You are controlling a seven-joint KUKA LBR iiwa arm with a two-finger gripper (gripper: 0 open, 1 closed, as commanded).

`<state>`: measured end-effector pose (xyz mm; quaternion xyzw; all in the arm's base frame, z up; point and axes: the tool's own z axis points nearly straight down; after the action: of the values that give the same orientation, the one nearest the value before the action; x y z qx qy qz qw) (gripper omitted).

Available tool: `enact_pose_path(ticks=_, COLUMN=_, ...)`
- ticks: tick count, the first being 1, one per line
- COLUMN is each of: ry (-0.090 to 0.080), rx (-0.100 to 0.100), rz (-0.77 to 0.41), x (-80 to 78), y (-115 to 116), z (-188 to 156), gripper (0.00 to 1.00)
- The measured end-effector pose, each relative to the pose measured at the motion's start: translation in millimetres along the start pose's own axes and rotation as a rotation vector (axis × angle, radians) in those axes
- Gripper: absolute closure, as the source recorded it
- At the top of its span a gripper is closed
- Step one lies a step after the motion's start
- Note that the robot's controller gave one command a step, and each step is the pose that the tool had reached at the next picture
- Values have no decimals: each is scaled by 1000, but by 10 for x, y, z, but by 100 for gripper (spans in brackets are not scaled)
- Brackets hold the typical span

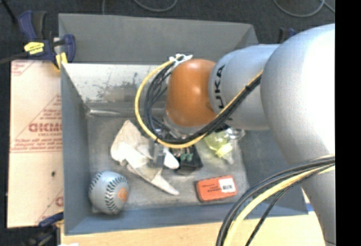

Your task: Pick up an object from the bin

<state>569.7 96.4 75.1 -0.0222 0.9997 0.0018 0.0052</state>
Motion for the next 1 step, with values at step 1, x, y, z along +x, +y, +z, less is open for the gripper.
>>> enact_pose_path(ticks=1, ry=7, rx=2, rz=-15, x=20, y=9, z=-422, gripper=100)
